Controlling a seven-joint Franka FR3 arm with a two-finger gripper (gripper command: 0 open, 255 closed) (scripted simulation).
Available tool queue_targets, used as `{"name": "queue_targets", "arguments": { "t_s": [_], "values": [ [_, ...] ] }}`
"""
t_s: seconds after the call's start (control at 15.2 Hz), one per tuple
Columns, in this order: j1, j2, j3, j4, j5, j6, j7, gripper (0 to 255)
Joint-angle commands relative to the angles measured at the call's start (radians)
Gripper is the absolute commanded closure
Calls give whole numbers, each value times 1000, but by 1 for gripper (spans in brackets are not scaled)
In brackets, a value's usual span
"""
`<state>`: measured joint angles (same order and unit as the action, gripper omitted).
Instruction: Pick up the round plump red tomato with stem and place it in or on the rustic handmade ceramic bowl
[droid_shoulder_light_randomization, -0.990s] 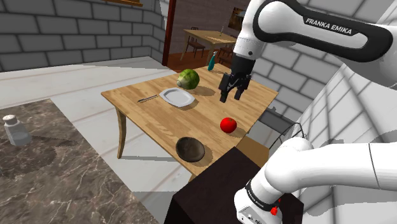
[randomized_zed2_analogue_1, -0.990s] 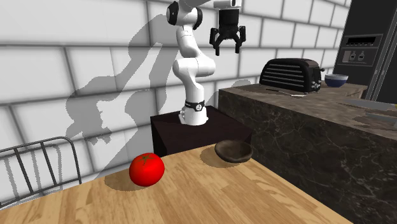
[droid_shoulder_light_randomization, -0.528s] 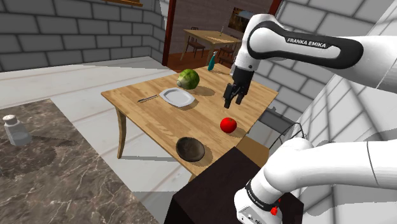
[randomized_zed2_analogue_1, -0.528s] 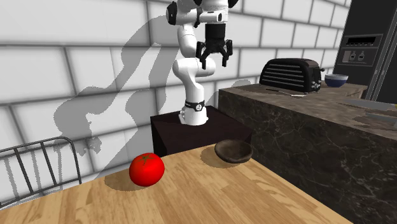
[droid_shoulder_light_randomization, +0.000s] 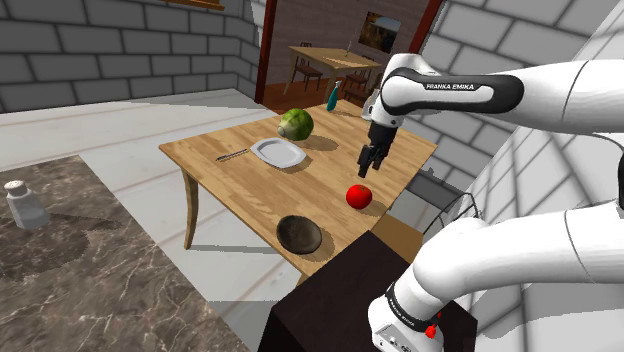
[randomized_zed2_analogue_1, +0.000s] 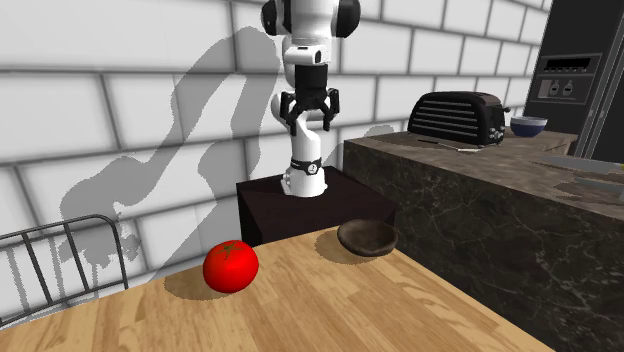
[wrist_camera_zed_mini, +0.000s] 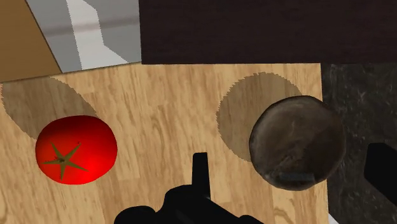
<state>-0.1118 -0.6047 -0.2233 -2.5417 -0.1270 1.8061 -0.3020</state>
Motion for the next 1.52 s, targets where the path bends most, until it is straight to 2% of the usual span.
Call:
{"name": "queue_targets", "arguments": {
  "t_s": [0.0,0.33,0.66,1.06,1.32,1.45],
  "values": [
    [-9,60,-37,-1,-28,66,-52,0],
    [-26,207,-123,22,-74,203,-175,0],
    [-34,382,-202,82,-79,335,-306,0],
    [-48,621,-268,197,-10,470,-487,0],
    [-83,787,-275,300,71,534,-615,0],
    [-95,819,-269,311,87,554,-635,0]
  ]
}}
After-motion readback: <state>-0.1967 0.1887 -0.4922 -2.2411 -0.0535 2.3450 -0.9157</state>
